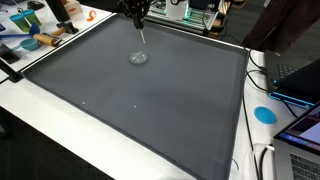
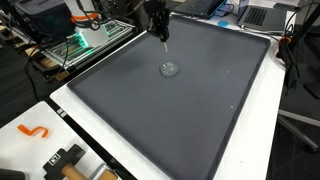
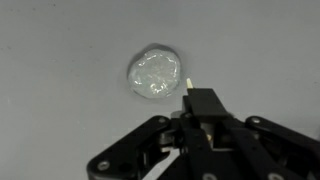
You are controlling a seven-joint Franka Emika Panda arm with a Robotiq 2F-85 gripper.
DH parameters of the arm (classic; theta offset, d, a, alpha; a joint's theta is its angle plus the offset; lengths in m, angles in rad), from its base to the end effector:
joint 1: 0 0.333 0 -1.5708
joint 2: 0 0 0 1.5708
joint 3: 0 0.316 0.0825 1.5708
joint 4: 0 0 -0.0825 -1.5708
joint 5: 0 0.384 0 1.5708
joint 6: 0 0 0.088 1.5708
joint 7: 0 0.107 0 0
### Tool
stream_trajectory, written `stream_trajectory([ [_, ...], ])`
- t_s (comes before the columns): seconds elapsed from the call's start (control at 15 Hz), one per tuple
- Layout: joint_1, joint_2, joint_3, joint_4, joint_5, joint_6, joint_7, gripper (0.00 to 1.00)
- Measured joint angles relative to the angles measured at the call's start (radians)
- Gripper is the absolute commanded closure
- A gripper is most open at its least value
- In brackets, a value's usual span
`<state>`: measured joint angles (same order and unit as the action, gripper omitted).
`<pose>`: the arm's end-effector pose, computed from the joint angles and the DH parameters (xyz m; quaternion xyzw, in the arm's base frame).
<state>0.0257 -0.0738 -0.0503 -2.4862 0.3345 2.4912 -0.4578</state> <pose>0.4721 -0.0132 0.3229 -0.9897 -0.0863 -0.0632 0.0954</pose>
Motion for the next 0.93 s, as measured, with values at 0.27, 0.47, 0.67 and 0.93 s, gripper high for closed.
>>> stream_trajectory([
  [0.27, 0.0, 0.07, 0.023, 0.014, -0.086, 0.076, 0.082, 0.97],
  [0.47, 0.0, 0.11, 0.032, 0.026, -0.165, 0.115, 0.156, 0.97],
  [0.67, 0.0, 0.14, 0.033, 0.035, -0.252, 0.136, 0.233, 0.97],
  [0.93, 0.0, 0.171, 0.034, 0.053, -0.335, 0.141, 0.311, 0.97],
])
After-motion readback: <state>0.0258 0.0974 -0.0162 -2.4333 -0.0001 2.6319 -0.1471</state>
